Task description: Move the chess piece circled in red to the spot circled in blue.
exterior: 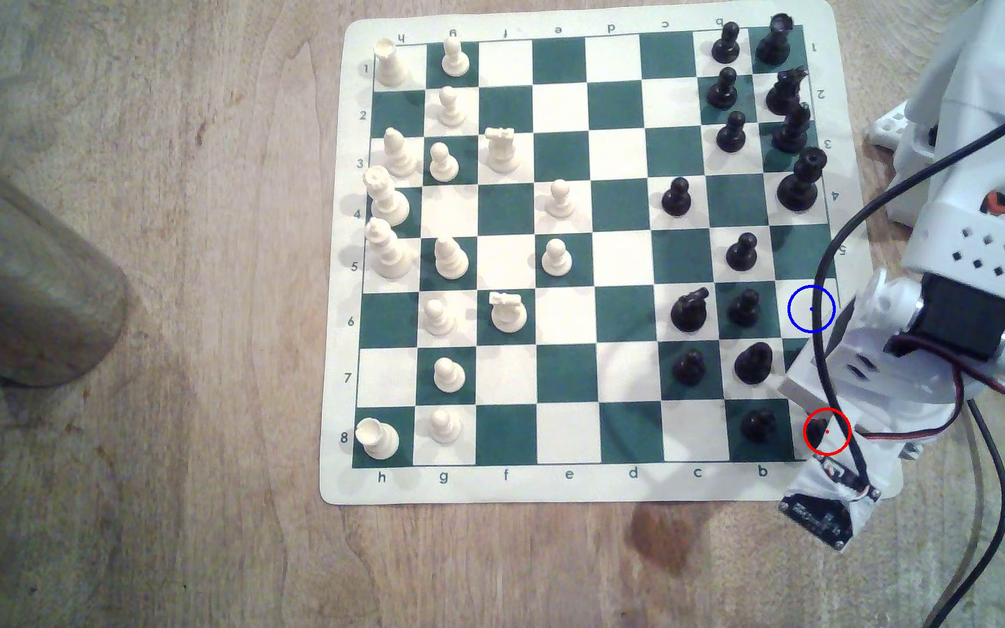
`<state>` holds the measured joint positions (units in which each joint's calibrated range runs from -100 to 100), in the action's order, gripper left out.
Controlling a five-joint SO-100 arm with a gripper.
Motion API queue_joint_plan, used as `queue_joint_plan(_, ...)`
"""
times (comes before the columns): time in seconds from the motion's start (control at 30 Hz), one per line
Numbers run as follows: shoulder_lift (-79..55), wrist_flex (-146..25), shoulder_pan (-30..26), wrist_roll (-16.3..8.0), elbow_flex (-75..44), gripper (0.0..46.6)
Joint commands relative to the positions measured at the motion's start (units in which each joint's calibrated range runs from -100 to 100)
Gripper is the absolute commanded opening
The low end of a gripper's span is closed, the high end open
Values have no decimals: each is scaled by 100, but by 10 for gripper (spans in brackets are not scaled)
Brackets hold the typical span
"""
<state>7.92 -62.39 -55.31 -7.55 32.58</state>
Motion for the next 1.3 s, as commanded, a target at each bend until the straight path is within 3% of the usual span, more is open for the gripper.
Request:
queue_joint_plan(0.0, 100, -35, -42, -10, -547, 97)
queue_joint_plan(0.43, -19, -133, -34, 10, -647, 3)
queue_joint_plan(0.6, 303, -370, 122, 34, -738, 3)
queue_joint_plan(0.9, 736, -1967, 373, 88, -2542, 3)
queue_joint_plan(1.27, 1806, -2885, 584, 68, -2560, 3)
